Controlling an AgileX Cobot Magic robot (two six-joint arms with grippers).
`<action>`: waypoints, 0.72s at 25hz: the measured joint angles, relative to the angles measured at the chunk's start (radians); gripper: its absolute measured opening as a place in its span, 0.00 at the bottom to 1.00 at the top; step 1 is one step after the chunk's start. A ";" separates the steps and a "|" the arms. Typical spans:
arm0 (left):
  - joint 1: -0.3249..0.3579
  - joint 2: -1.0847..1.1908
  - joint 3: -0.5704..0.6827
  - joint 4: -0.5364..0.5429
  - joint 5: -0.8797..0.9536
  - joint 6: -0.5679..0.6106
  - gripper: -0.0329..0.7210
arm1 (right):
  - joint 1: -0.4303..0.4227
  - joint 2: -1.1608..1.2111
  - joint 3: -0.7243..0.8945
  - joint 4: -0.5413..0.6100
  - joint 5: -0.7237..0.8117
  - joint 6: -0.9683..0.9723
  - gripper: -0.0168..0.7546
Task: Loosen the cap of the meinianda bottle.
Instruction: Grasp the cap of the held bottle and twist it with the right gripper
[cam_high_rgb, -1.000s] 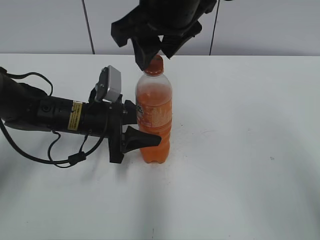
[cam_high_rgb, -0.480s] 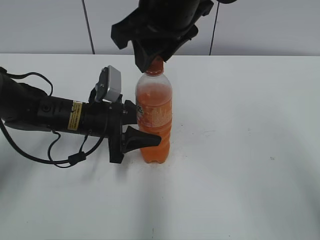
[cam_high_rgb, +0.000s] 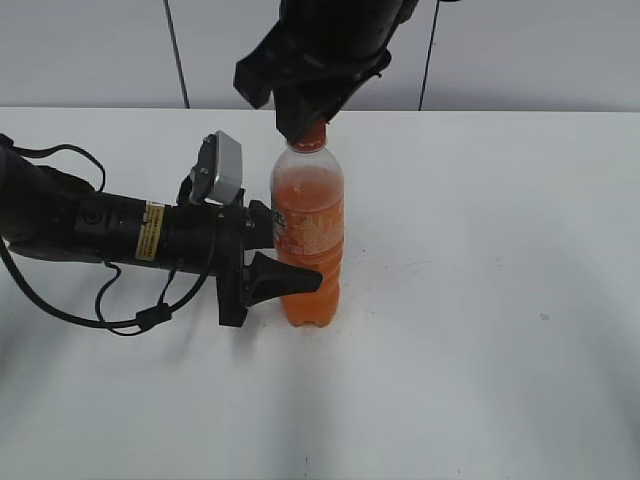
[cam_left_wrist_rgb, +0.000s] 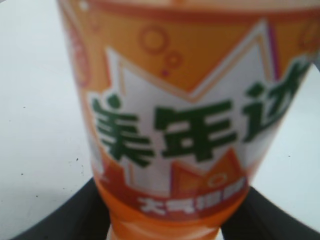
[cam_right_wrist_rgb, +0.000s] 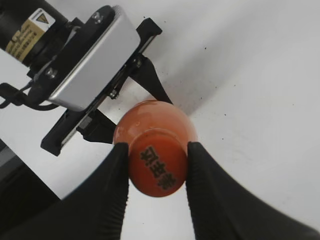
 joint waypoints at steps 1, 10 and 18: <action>0.000 0.000 0.000 0.000 0.000 0.000 0.55 | 0.000 0.001 0.000 0.000 0.000 -0.040 0.37; 0.001 0.000 0.000 0.005 -0.001 0.001 0.55 | -0.002 0.005 0.000 0.015 0.000 -0.759 0.37; 0.001 0.000 0.000 0.005 -0.001 0.001 0.55 | -0.002 0.005 -0.001 0.015 0.000 -1.024 0.37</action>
